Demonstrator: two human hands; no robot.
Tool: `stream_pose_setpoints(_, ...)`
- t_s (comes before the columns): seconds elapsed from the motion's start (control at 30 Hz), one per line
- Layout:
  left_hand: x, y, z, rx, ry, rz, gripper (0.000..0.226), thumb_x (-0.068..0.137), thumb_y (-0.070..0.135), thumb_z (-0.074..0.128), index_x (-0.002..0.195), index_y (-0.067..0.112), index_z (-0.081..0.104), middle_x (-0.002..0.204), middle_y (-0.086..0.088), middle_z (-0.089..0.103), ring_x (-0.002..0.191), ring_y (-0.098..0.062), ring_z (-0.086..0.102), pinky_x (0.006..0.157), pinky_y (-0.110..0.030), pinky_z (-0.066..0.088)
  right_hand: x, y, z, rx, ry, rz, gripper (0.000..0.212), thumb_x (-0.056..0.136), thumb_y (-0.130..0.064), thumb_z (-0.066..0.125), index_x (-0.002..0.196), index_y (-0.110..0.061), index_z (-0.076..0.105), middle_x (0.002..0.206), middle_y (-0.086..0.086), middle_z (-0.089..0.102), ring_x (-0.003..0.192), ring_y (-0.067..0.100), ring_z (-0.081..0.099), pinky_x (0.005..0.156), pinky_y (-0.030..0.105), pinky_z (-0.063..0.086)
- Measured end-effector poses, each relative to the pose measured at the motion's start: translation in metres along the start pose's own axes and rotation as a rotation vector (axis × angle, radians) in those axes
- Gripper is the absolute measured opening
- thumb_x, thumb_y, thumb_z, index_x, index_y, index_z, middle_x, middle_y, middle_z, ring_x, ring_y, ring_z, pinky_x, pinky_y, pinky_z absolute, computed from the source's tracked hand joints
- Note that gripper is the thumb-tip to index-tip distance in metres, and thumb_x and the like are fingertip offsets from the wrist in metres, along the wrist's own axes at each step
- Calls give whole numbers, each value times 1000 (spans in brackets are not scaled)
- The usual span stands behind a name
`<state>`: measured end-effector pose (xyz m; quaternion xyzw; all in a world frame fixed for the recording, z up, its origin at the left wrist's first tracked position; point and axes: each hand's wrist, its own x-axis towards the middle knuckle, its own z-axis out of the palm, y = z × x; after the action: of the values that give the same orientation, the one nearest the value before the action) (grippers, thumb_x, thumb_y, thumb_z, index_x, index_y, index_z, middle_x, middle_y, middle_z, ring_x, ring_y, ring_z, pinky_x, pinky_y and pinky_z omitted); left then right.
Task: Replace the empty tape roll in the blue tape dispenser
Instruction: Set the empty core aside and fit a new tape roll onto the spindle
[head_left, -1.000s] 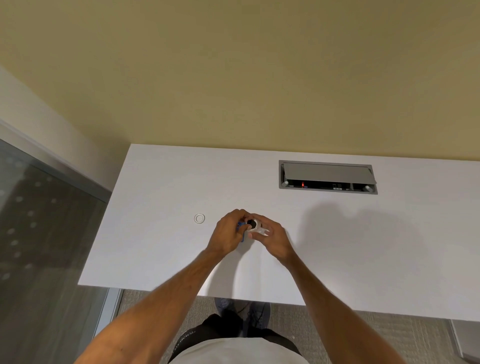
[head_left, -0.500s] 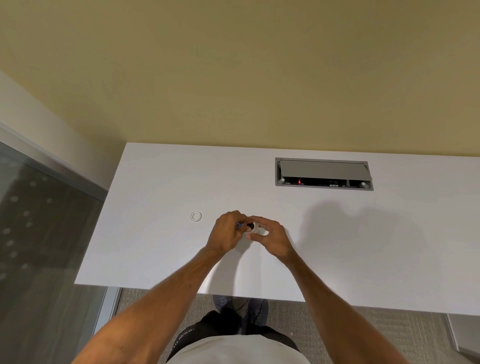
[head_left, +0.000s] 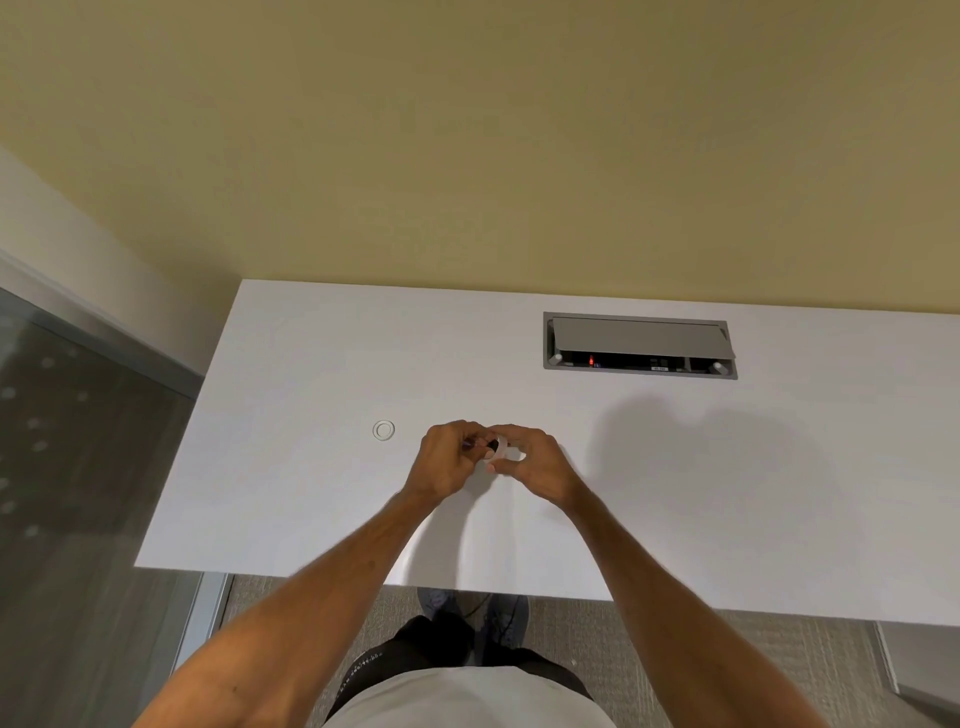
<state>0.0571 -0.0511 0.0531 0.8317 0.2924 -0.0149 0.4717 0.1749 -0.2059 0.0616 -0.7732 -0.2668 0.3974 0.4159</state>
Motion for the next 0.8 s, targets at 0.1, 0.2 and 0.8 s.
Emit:
stream_pose_setpoints(0.1, 0, -3, -2, -31, 10, -31, 21, 96, 9, 72, 111, 21, 81, 105, 4, 82, 94, -20, 77, 86, -28, 60, 4, -2, 4, -48, 11, -10, 51, 83, -15, 85, 129, -23, 66, 122, -5, 73, 110, 4, 66, 83, 2, 44)
stream_pose_setpoints(0.2, -3, -8, -5, -72, 31, -30, 15, 103, 17, 68, 112, 22, 79, 106, 7, 81, 98, -14, 76, 90, -32, 61, 7, -4, 8, -79, 25, -22, 46, 85, -19, 84, 124, -22, 60, 117, -4, 73, 109, 9, 66, 81, 3, 45)
stream_pose_setpoints(0.8, 1, -29, -40, -1, -73, -83, 44, 81, 26, 58, 121, 9, 65, 107, 9, 67, 90, -18, 59, 84, -39, 57, 66, -3, 49, -436, 53, -74, 39, 79, -37, 72, 114, -28, 59, 104, -2, 72, 89, 19, 65, 79, 31, 58)
